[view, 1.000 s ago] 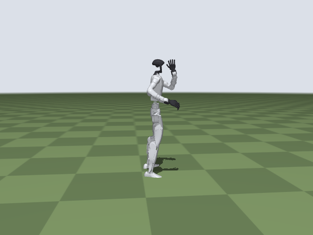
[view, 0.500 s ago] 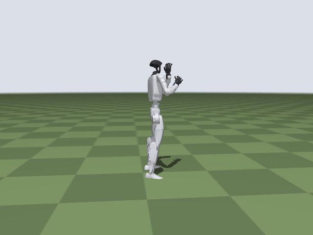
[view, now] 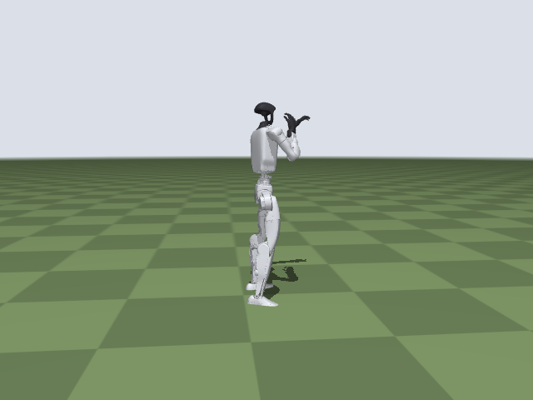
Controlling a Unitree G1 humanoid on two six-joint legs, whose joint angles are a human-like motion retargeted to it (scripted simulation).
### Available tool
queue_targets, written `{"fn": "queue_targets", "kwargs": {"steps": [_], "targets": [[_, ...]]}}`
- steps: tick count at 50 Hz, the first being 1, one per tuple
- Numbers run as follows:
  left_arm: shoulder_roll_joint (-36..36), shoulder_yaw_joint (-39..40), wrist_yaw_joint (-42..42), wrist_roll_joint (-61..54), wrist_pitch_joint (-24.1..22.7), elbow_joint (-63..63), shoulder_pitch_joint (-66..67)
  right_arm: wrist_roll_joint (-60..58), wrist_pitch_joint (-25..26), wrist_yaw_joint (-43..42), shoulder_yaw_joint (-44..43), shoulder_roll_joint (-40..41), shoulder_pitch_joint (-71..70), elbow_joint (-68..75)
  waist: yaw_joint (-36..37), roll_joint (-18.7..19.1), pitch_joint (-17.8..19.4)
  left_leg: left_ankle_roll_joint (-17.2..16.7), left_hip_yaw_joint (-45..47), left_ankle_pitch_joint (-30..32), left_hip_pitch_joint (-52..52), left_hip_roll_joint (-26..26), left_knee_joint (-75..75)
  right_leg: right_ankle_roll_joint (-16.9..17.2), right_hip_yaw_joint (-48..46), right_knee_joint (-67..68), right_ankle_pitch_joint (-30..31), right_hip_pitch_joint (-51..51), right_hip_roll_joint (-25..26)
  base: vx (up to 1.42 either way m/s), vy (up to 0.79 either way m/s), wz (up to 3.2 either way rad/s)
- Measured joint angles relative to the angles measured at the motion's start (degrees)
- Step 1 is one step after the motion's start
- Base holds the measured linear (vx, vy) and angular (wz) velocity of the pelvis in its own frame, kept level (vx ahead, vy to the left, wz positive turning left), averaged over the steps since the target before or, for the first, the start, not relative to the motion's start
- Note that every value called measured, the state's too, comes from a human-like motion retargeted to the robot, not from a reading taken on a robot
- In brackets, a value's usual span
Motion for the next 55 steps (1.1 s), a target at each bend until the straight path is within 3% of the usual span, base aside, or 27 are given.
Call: {"fn": "queue_targets", "kwargs": {"steps": [7, 12, 22, 33, 55], "targets": [[4.65, -25.85, -2.77, 3.28, 0.71, 27.91, -15.94, 3.52, -2.00, -0.66, 4.06, 1.87, -1.86, -0.65, -5.07, 1.35, 0.44, 0.94, 3.48, -0.64, 0.66, -0.36, 0.50, 0.76, 4.02, -0.29, 0.64, -1.38, -0.06, -0.02, 0.05, -0.50], [5.63, -33.03, -3.18, 1.62, 1.72, 42.16, -16.65, 4.79, -2.17, -0.97, 5.42, 4.41, -2.55, -0.52, -8.02, 1.94, 0.91, 1.25, 6.79, -1.10, 1.27, 0.01, 0.80, 0.93, 7.38, -1.29, 1.62, -2.34, 0.84, -0.03, 0.01, -0.65], [11.46, -27.10, -4.79, -3.54, 1.91, 46.70, -7.40, 4.24, -0.48, -0.99, 1.98, 7.10, -4.24, -1.84, -11.29, 2.34, 1.61, 1.58, 12.39, -1.77, 2.58, 1.17, 1.02, 0.93, 12.68, -2.82, 3.19, -3.63, 3.05, -0.01, -0.02, -0.53], [14.15, -21.33, -8.20, -3.86, 2.53, 46.86, 0.11, 1.60, 0.57, -1.25, -4.80, 4.88, -6.03, -4.94, -12.47, 2.27, 1.45, 1.73, 14.07, -1.93, 3.08, 1.80, 1.03, 0.93, 14.00, -3.49, 3.66, -3.73, 4.04, 0.00, -0.01, -0.10], [16.42, -21.40, -10.00, -2.86, 4.36, 49.14, 1.04, 0.89, 1.22, -0.29, -5.25, 9.02, -2.55, -6.62, -11.76, 2.61, 1.00, 2.02, 13.54, -1.85, 2.58, 1.80, 0.95, 0.93, 13.27, -3.44, 3.27, -3.94, 3.97, 0.00, 0.00, 0.00]]}}
